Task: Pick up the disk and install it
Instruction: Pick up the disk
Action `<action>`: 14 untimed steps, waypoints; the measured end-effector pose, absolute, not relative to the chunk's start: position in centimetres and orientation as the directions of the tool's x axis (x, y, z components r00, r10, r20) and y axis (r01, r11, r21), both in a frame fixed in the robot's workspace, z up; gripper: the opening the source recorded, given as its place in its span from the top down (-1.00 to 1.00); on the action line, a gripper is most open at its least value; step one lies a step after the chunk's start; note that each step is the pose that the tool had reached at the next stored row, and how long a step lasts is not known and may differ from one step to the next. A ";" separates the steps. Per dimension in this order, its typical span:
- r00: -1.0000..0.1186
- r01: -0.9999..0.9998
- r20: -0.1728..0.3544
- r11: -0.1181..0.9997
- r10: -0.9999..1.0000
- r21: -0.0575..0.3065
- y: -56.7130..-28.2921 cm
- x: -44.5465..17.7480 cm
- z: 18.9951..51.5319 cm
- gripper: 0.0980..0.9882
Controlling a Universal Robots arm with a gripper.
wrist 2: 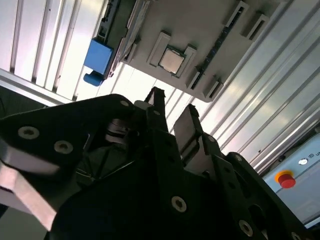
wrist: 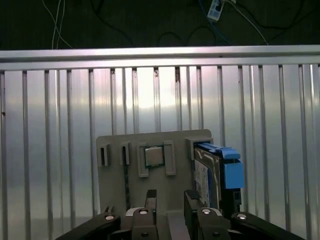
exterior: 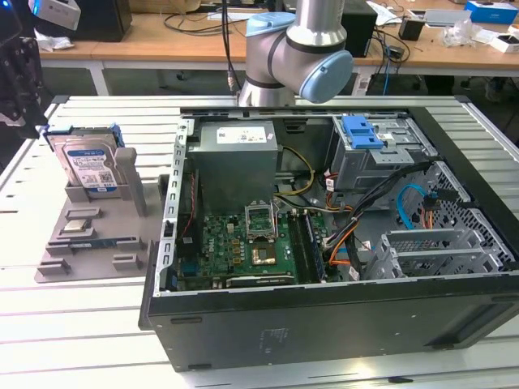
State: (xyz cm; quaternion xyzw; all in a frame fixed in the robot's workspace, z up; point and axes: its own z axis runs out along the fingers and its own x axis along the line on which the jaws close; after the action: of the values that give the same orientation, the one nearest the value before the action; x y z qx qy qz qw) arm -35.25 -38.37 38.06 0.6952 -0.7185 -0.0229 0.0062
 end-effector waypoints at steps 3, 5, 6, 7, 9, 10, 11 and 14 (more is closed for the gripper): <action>-0.032 -0.999 -0.023 0.031 -0.999 0.042 -38.4 -35.2 38.1 0.14; -0.032 -0.999 -0.023 0.031 -0.999 0.041 -38.3 -35.3 38.0 0.14; -0.032 -0.999 -0.023 0.031 -0.999 0.042 -38.0 -35.2 38.0 0.14; -0.032 -0.999 -0.023 0.031 -0.999 0.042 -37.7 -35.3 38.0 0.14; -0.032 -0.999 -0.023 0.031 -0.999 0.042 -37.1 -35.3 38.0 0.14; -0.032 -0.999 -0.023 0.031 -0.999 0.042 -36.6 -35.2 38.0 0.14; -0.032 -0.999 -0.023 0.031 -0.999 0.042 -36.3 -35.2 37.9 0.14; -0.031 -0.999 -0.023 0.030 -0.999 0.042 -35.4 -35.3 37.4 0.14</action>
State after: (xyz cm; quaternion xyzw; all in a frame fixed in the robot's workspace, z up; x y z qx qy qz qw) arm -35.25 -35.35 37.40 0.6959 -0.7177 -0.0231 0.0062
